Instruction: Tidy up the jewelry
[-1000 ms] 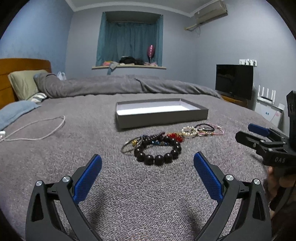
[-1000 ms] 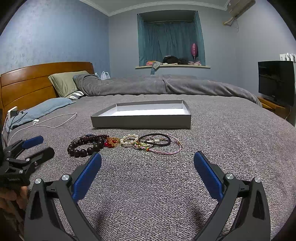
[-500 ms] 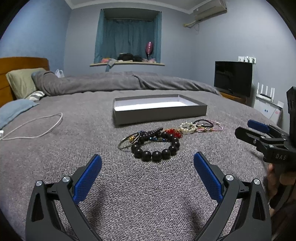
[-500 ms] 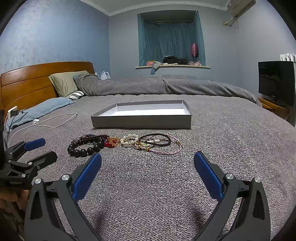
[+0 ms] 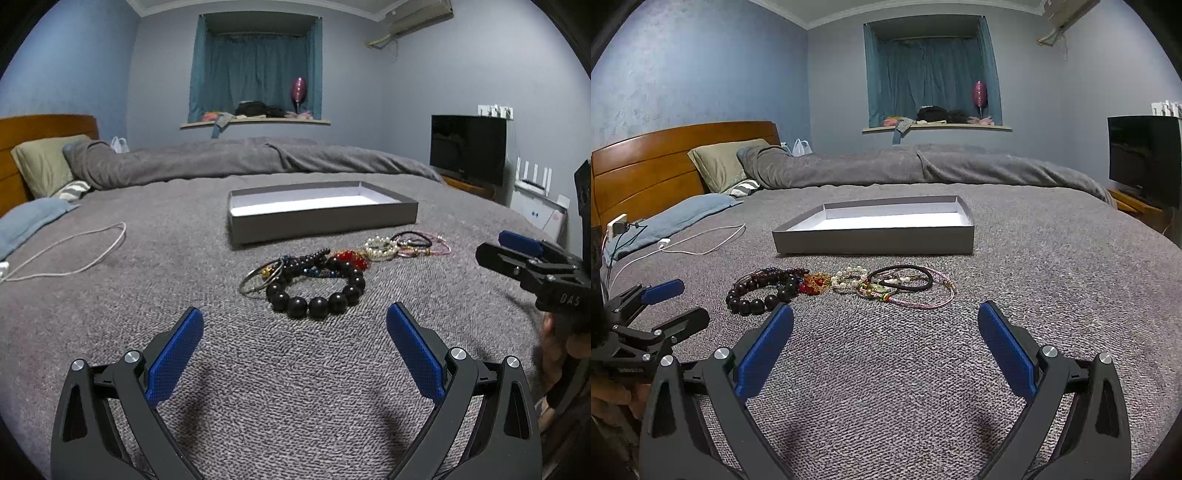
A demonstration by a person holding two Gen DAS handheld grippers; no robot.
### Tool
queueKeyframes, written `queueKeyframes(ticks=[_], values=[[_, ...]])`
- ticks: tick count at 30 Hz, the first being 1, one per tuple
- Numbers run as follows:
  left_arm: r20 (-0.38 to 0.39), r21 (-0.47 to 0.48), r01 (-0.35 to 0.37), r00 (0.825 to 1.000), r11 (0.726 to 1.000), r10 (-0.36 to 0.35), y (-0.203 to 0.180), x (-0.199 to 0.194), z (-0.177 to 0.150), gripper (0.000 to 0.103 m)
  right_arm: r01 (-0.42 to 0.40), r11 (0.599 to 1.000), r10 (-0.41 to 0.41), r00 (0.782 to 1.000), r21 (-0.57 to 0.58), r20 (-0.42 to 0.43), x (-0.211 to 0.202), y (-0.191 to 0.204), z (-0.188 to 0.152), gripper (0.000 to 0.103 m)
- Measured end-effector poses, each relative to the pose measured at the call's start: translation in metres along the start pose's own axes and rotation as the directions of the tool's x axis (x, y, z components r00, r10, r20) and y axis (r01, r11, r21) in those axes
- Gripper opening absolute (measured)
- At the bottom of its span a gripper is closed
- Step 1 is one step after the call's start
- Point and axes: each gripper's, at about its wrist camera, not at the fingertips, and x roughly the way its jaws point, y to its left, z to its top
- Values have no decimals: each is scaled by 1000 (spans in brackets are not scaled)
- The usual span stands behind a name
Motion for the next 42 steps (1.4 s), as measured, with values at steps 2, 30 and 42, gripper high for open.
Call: queueKeyframes(ticks=[2,30,42], values=[[-5,1,5,1000,1000,-5,1,1,0,98,-9,1000,9,1000,3,-10,1,0,1,98],[-226,-75,166,958,983,-179,47,69,43,56,-5,1000,6,995,10,-97,24,-12,19,91],[-267,-106,208,936,972,-230,54,83,40,14,-14,999,19,989,29,-147,39,-15,25,90]])
